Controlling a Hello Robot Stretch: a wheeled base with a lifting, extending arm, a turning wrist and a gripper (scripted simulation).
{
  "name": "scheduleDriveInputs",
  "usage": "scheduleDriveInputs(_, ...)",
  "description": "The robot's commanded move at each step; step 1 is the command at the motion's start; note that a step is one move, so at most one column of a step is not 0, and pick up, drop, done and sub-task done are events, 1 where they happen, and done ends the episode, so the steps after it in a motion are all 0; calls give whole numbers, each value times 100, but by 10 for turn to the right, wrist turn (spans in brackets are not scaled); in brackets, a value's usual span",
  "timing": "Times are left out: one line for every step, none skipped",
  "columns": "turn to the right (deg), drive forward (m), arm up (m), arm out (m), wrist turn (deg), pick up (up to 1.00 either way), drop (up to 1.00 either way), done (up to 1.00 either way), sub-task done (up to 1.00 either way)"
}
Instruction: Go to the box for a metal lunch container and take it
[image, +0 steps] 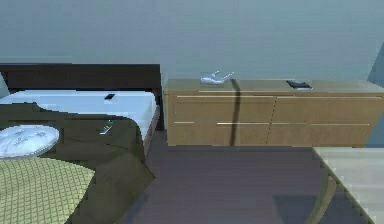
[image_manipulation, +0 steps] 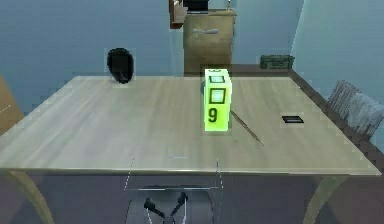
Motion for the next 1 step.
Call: scheduleDriveInputs(0, 0, 10, 0, 0, 0, 0, 0, 0)
